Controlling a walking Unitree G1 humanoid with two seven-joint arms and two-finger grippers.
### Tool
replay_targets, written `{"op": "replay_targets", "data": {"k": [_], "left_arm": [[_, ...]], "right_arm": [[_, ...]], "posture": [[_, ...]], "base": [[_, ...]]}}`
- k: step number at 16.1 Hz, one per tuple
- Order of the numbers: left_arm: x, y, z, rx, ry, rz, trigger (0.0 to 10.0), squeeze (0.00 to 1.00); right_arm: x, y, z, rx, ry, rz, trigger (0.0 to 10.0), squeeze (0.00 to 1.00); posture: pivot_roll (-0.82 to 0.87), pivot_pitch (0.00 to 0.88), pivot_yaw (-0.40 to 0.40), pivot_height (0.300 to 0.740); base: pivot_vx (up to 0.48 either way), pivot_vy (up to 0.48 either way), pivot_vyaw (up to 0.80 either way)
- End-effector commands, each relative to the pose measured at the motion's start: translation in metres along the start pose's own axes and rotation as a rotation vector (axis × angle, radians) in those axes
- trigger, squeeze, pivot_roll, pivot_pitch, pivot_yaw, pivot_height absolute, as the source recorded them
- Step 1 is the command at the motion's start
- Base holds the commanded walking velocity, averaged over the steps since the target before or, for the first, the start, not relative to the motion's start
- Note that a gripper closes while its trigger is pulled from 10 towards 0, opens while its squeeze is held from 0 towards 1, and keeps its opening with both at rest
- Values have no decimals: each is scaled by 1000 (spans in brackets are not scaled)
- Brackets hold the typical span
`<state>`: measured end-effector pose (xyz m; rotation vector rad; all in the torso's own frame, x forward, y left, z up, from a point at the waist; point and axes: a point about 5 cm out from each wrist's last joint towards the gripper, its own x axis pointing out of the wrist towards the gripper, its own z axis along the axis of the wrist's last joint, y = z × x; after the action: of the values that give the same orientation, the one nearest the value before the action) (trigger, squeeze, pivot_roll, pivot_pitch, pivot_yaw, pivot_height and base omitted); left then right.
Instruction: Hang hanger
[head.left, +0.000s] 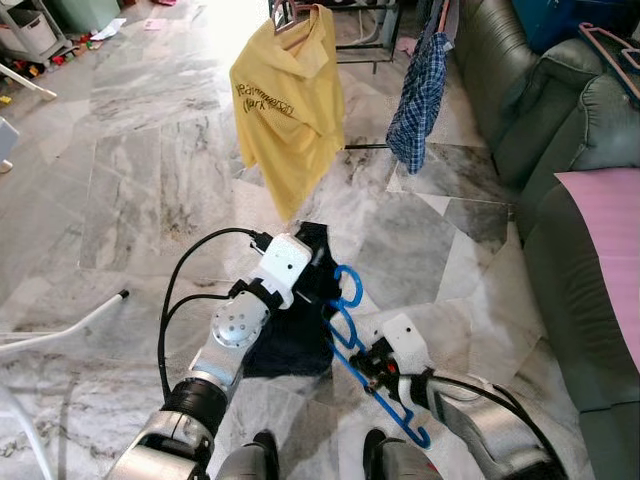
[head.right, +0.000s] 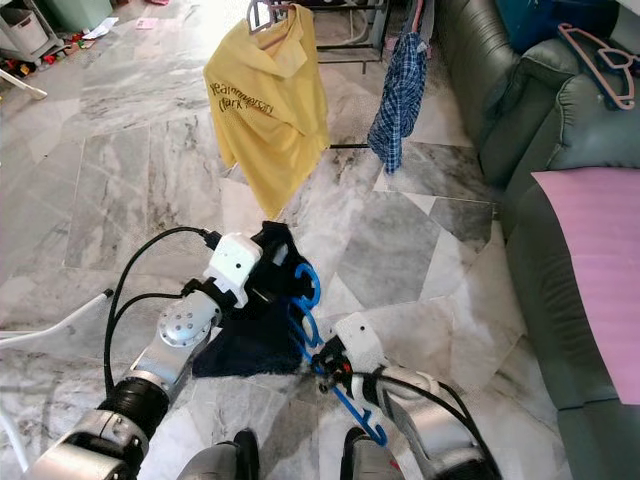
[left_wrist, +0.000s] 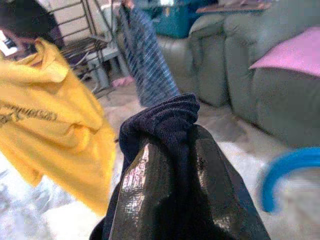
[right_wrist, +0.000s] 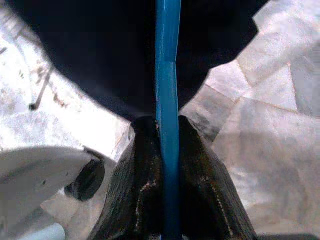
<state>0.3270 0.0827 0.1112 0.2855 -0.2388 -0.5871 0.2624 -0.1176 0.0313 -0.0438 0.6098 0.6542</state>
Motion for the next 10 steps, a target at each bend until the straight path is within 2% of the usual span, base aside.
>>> {"op": "replay_targets", "data": {"k": [1, 5, 7, 10], "left_arm": [[-2, 2, 7, 8, -43, -5, 10000, 0], [-15, 21, -4, 51, 14, 102, 10000, 0], [-22, 30, -8, 16, 42, 143, 10000, 0], [-24, 24, -11, -10, 53, 106, 10000, 0]], "right_arm": [[-1, -9, -1, 52, -15, -62, 10000, 0], [-8, -41, 4, 207, -84, -271, 10000, 0], [-18, -66, 8, 334, -150, -400, 10000, 0], [-27, -84, 13, 455, -213, -489, 10000, 0]], "posture": [[-111, 216, 38, 740], [-104, 216, 40, 740], [-103, 215, 40, 740], [-101, 215, 42, 740]], "base": [[0, 0, 0], [0, 0, 0], [0, 0, 0], [0, 0, 0]]}}
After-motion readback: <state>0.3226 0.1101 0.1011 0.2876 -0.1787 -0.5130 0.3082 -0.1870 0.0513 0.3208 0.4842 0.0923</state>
